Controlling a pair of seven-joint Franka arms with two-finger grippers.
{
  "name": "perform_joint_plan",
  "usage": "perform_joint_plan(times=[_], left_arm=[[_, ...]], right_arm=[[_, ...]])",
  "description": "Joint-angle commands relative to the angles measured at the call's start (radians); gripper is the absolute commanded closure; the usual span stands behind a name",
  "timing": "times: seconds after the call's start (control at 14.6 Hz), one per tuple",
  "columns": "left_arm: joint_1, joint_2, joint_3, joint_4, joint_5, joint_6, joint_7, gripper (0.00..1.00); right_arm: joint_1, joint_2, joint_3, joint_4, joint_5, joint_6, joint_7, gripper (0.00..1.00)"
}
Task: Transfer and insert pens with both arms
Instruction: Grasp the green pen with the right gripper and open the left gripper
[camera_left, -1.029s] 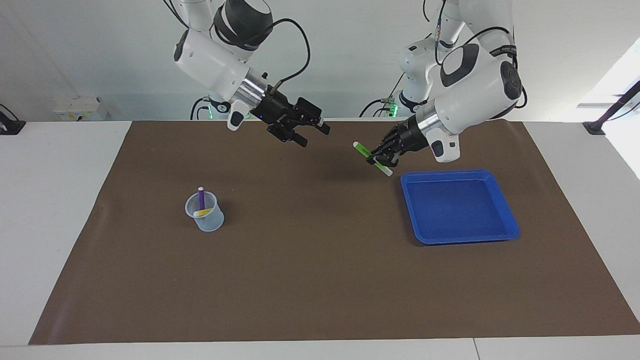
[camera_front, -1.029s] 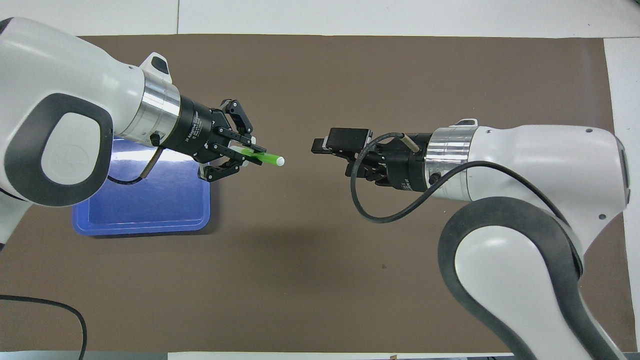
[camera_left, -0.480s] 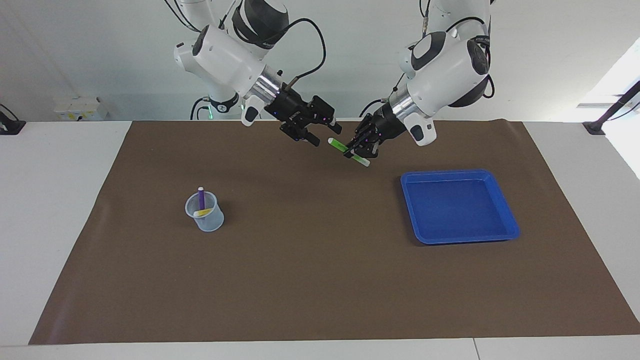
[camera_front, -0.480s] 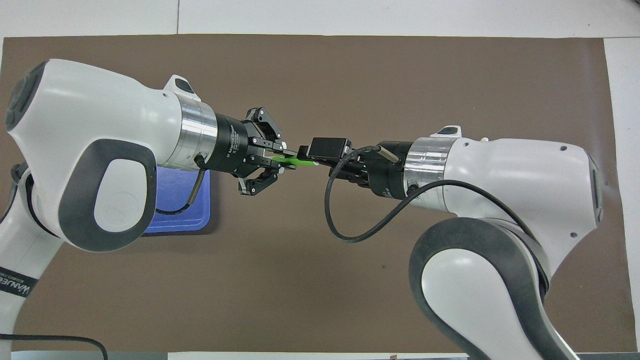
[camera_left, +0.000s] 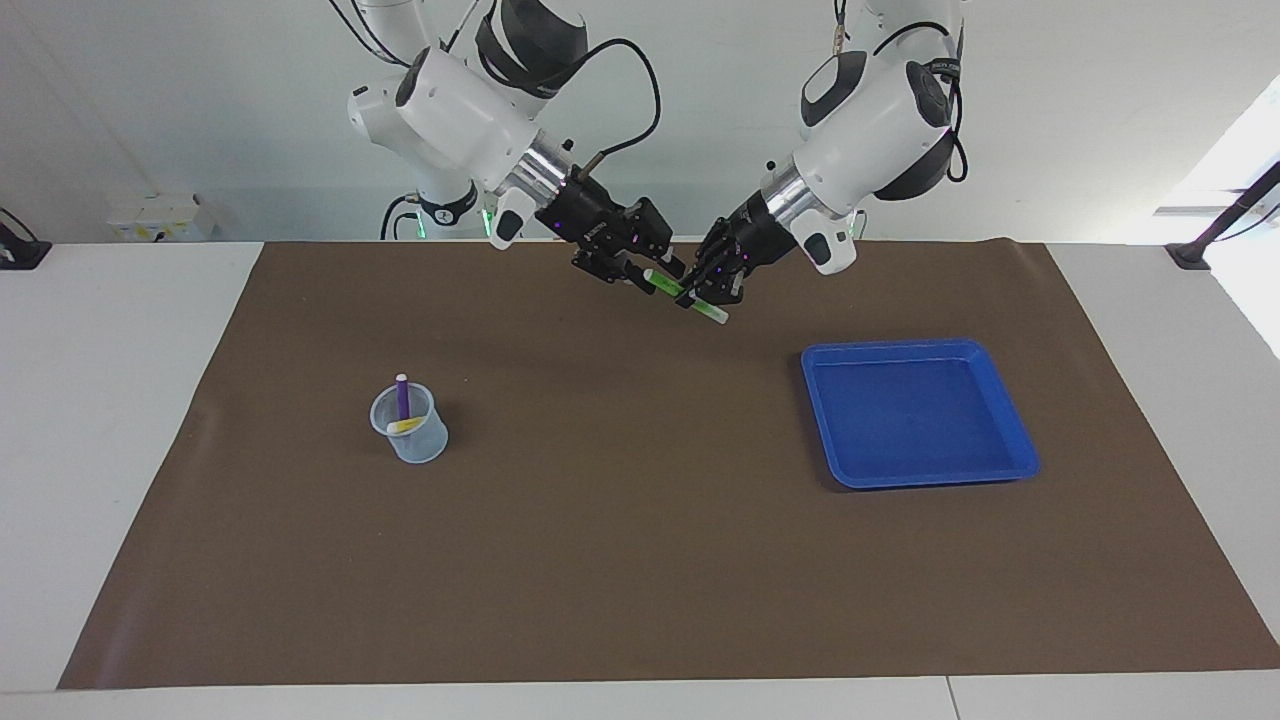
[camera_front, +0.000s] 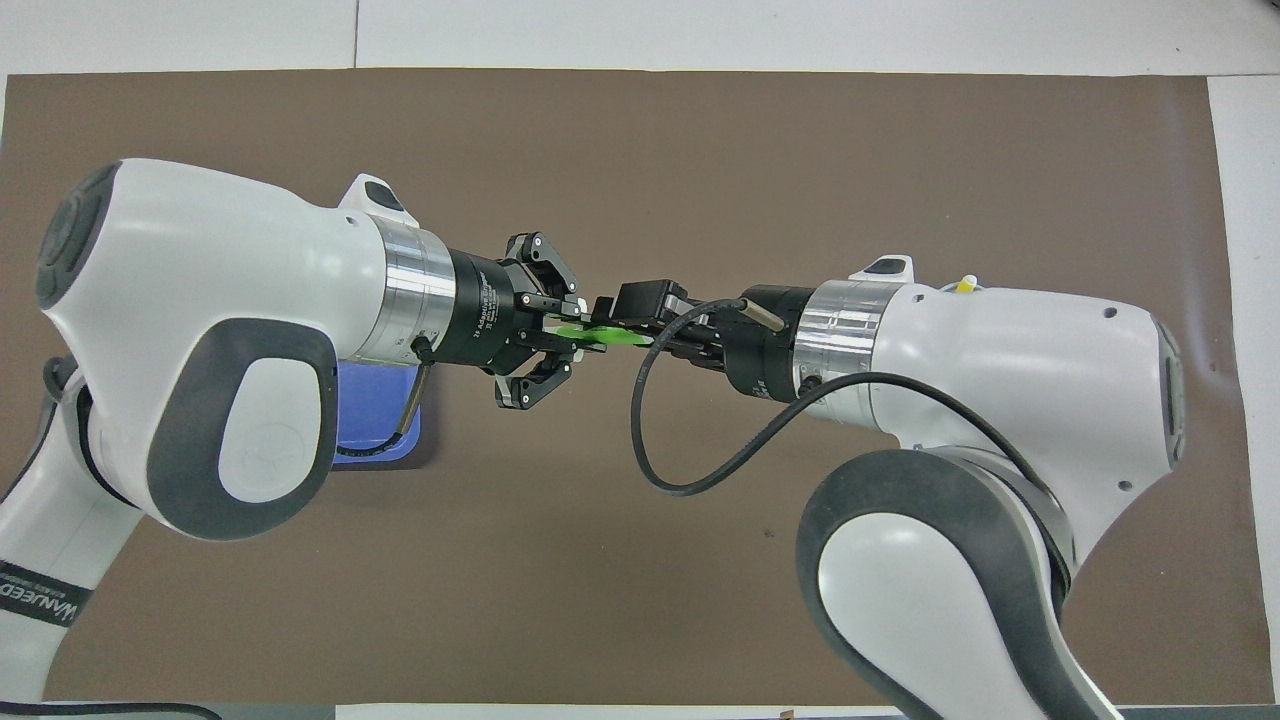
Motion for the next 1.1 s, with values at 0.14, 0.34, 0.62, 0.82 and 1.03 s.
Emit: perform_joint_plan(times=[0.14, 0.34, 0.62, 0.82, 1.03], left_arm=[[0.004, -0.035, 0.007, -0.032, -0.03, 0.018, -0.006, 1.0], [0.007, -0.037, 0.007, -0.03, -0.039, 0.02, -0.006, 1.0], [0.005, -0.037, 0.008, -0.03, -0.042, 0.015, 0.008, 0.95], [0.007, -0.046, 0.01, -0.029, -0.041, 0.01, 0.01, 0.0], [0.019, -0.046, 0.016, -0.03, -0.038, 0.004, 0.042, 0.0]], right_arm=[[-0.001, -0.012, 0.001, -0.026, -0.041, 0.013, -0.014, 0.74], [-0.005, -0.014, 0.001, -0.032, -0.041, 0.003, -0.01, 1.0], [-0.009, -0.014, -0.001, -0.032, -0.041, -0.019, -0.008, 1.0], [-0.014, -0.015, -0.001, -0.032, -0.043, -0.023, -0.011, 1.0], [-0.061, -0.014, -0.006, -0.014, -0.124, -0.121, -0.014, 1.0]])
